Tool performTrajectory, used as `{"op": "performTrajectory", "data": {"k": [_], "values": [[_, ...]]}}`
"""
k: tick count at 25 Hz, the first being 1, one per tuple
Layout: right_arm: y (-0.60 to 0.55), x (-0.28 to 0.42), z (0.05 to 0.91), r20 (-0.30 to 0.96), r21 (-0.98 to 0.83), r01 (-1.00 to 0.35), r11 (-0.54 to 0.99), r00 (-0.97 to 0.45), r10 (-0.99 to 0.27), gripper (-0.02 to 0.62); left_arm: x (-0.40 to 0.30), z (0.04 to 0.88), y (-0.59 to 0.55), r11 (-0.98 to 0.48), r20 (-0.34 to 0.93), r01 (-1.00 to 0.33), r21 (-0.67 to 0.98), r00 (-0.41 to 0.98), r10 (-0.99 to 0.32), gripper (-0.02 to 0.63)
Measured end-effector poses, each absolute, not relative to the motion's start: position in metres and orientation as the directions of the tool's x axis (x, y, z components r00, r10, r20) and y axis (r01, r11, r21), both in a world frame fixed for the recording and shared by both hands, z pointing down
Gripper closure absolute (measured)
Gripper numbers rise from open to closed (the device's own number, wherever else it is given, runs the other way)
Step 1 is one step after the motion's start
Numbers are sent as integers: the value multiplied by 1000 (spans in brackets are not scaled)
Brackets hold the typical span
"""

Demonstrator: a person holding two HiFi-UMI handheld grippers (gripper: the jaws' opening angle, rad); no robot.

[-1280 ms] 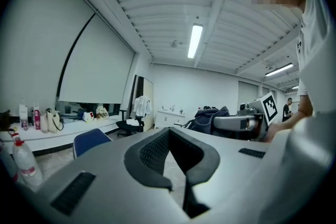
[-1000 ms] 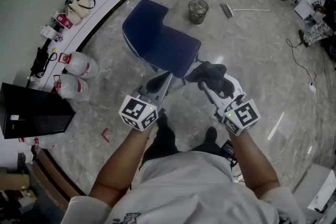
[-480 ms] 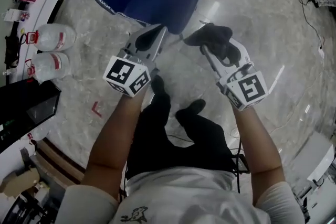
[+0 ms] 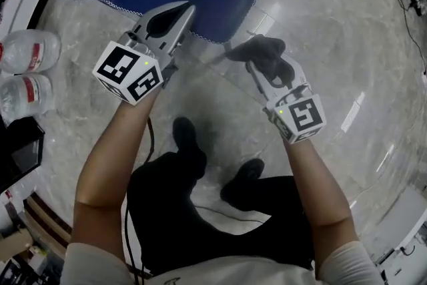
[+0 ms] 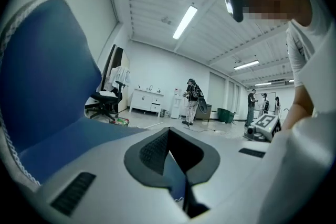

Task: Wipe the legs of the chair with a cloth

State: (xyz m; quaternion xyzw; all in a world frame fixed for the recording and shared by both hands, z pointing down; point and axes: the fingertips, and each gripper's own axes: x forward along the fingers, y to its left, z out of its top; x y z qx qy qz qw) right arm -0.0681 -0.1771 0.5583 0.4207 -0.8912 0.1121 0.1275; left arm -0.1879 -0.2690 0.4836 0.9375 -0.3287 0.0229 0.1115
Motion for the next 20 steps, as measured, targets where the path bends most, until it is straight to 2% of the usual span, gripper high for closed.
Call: {"op": "performTrajectory", "data": {"k": [3, 6, 12, 20], "values": [[-177, -76, 648, 359, -85, -780, 620, -604, -711, 442, -183, 543, -280, -783, 119, -591, 193, 806, -579, 601], [-186, -92, 702, 366, -56, -764, 643, -615, -698, 440, -181, 581, -286, -792, 123, -583, 182, 812, -570, 601], [-239, -114, 699, 255, -17, -803, 596, -579, -774, 437, -177, 598, -290, -801, 172, -591, 98, 803, -571, 601], [-255, -114, 735, 153, 20, -808, 589, -579, -801, 425, -183, 614, -294, -771, 193, -606, 193, 794, -576, 601]]}}
